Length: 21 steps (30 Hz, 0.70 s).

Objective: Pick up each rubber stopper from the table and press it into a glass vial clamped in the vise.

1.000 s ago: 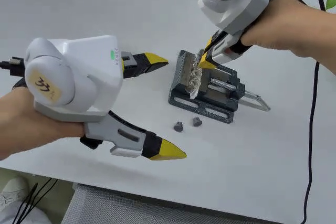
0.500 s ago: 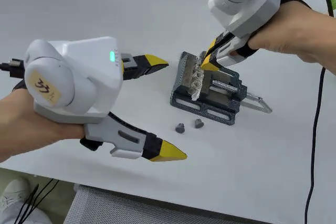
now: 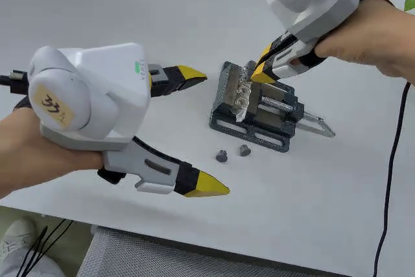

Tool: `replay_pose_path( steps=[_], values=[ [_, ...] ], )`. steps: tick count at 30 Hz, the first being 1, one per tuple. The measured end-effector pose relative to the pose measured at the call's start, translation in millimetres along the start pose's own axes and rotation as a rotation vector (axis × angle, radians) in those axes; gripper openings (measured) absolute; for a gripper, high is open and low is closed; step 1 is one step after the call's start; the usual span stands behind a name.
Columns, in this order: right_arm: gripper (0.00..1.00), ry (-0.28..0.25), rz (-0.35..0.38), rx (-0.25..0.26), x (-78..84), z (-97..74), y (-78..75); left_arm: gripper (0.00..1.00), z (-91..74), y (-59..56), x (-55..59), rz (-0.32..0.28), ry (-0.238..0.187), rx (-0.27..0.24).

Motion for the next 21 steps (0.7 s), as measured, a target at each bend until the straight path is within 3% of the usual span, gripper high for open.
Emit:
replay_pose_path(
  steps=[2, 21],
  values=[
    [0.01, -0.011, -0.002, 0.001, -0.4, -1.5, 1.8, 0.91, 0.1, -0.1, -0.2, 0.000, -0.002, 0.000],
    [0.01, -0.024, 0.020, -0.016, 1.7, 7.5, -0.5, 0.91, 0.9, 2.2, 2.4, -0.008, 0.003, -0.003]
  ],
)
Point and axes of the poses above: the centre of the closed fingertips' face, and the gripper's own axes: z roughly forward along the fingers, y roughly to its left, x roughly out of its underside, the point moved 2 cm from there along -z, roughly backward along the fingers, and after that the axes turned 13 degrees about -y, right-handed, at the moved point
